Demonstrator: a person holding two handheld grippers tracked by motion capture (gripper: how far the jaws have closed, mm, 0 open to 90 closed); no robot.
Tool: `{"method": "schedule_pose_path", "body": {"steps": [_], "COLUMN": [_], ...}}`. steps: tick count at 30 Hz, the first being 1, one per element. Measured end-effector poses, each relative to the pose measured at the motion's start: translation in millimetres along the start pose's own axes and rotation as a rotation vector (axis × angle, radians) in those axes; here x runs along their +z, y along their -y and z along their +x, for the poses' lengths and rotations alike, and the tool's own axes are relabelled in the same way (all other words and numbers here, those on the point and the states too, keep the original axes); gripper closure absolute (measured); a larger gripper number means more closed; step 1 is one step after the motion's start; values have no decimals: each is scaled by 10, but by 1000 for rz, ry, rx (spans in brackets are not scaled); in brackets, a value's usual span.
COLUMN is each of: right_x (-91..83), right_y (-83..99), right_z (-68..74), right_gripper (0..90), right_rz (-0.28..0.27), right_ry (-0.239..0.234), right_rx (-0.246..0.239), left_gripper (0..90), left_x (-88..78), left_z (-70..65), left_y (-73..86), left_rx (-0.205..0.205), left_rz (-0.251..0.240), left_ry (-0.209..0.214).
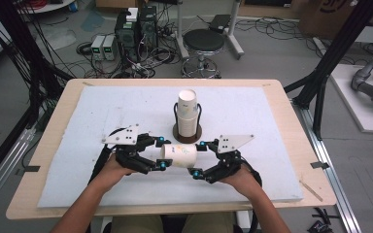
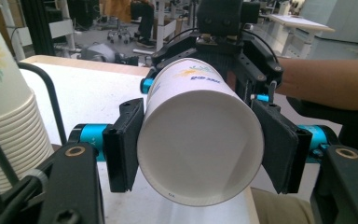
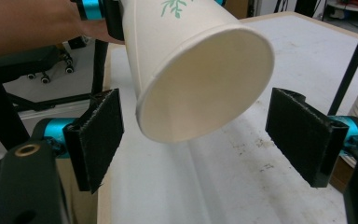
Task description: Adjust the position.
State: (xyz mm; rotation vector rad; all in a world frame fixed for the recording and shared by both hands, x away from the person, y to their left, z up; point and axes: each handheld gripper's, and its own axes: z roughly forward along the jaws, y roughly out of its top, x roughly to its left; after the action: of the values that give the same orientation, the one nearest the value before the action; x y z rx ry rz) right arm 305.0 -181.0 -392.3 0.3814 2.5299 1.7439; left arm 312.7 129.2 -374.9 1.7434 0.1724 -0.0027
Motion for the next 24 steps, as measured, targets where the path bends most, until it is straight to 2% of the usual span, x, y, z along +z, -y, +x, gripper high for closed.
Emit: {"method": "schedule_pose_path", "body": {"steps": [5, 8, 11, 15, 24], "right_x": [8, 7, 5, -18, -80], "right_y": [1, 4, 7, 22, 30], "right_z": [-15, -22, -25, -40, -54], "right_gripper": [200, 239, 245, 299, 377], "right_rz": [-18, -43, -49, -82, -81], "right_ry": [-22, -46, -51, -60, -70], "right_rx": [15, -13, -19, -28, -43], "left_gripper": [374, 374, 373, 373, 368], "left_x": [12, 24, 28, 27, 46], "left_z": [-19, -28, -19, -7, -11], "left_y": [-10, -14, -9, -5, 39], "left_rx": [8, 13, 4, -8, -27], "left_rz": [-13, -19, -26, -41, -32], "left_ry": [19, 26, 33, 38, 37]}}
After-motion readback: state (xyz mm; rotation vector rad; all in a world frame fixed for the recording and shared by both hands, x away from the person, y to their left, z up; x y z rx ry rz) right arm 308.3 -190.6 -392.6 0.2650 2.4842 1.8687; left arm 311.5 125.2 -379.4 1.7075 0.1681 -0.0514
